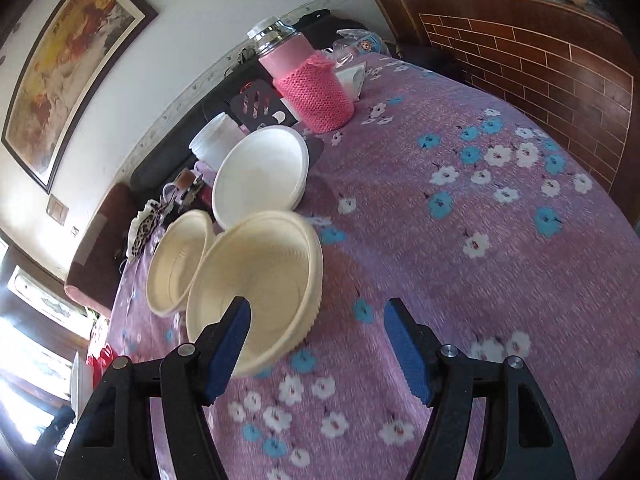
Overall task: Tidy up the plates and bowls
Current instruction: 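Swing both open tools toward the beige ribbed bowls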
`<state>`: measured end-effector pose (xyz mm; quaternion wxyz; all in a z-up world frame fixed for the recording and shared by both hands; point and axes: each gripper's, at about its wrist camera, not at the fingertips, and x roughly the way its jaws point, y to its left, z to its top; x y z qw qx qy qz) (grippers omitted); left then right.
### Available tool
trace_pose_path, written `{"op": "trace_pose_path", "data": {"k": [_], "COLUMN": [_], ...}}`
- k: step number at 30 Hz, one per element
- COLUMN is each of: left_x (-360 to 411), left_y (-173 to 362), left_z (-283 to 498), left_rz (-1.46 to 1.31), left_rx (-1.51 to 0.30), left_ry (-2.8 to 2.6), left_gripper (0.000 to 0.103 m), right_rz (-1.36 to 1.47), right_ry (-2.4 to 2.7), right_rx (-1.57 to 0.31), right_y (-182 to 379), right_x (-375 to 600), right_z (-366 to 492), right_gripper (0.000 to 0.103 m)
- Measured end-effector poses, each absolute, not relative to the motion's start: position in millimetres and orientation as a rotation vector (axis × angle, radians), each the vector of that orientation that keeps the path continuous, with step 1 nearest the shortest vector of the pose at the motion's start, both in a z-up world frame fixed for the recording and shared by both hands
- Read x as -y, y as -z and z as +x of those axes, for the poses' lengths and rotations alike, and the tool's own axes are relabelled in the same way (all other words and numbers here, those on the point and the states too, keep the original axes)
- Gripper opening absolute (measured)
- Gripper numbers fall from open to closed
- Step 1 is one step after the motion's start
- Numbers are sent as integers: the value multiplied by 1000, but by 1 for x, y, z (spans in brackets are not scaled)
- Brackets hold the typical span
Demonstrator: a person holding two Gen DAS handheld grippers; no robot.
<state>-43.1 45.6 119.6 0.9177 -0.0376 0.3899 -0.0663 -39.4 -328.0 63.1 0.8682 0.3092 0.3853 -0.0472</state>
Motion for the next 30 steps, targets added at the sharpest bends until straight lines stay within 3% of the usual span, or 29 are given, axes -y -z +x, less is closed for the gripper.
{"op": "trace_pose_path", "data": {"k": [13,22,30], "left_x": [53,115,126], "left_y": [-80,-61,-60], "left_z": [12,18,14], "left_rz": [-37,63,179], "left_rx": [-927,-885,-813], "left_ry": [201,234,191], "left_gripper": [82,82,82], "right_rz": [589,592,565], "right_ry": [75,59,73], "right_rx": [-832,-824,-828], "right_y": [-31,-31,-27], "right_x": [330,328,325], "right_z": [4,3,8], "right_gripper": [73,73,73]}}
